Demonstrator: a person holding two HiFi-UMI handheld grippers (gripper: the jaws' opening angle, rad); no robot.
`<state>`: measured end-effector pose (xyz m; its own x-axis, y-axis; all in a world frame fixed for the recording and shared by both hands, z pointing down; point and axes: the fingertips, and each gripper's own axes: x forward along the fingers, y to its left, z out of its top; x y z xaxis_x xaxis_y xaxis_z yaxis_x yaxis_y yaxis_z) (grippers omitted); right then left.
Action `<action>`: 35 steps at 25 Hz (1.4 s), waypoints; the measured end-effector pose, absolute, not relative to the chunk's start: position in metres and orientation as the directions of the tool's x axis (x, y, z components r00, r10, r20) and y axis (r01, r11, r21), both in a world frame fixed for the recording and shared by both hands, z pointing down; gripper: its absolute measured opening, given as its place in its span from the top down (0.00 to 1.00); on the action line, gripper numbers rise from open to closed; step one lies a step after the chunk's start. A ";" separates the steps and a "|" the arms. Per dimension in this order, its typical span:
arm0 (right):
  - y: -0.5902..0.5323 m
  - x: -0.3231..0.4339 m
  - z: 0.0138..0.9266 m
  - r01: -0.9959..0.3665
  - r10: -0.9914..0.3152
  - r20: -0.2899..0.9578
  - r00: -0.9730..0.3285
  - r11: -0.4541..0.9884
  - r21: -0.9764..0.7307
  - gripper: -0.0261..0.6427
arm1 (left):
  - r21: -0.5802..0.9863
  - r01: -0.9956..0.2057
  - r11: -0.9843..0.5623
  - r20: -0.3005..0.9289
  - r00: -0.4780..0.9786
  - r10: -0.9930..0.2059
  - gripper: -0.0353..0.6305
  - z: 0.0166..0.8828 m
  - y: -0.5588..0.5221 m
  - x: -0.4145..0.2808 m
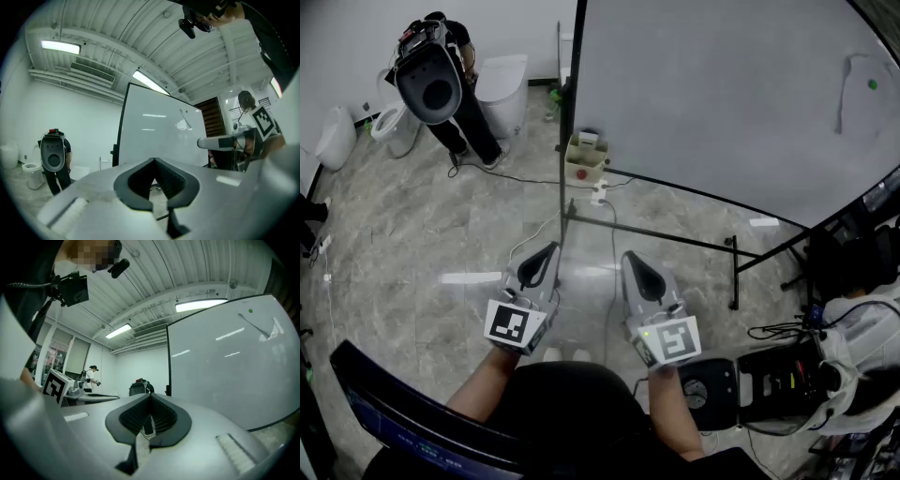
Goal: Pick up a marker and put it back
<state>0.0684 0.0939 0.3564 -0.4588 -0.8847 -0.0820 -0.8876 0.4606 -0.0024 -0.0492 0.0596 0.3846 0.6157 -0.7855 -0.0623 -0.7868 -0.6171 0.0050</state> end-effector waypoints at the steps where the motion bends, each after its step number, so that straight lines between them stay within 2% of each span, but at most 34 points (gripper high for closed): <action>1: 0.093 0.071 0.354 -0.887 -0.884 -0.083 -0.459 0.461 -0.002 0.95 | 0.007 -0.787 -0.616 -0.061 0.615 -0.786 0.94 0.383 0.059 -0.047; 13: 0.094 0.073 0.357 -0.890 -0.888 -0.102 -0.448 0.454 -0.047 0.95 | 0.000 -0.792 -0.611 -0.062 0.610 -0.790 0.94 0.385 0.060 -0.052; 35: 0.050 0.092 0.370 -0.873 -0.874 -0.047 -0.483 0.485 -0.045 0.95 | -0.022 -0.815 -0.579 -0.040 0.580 -0.814 0.94 0.385 0.033 -0.018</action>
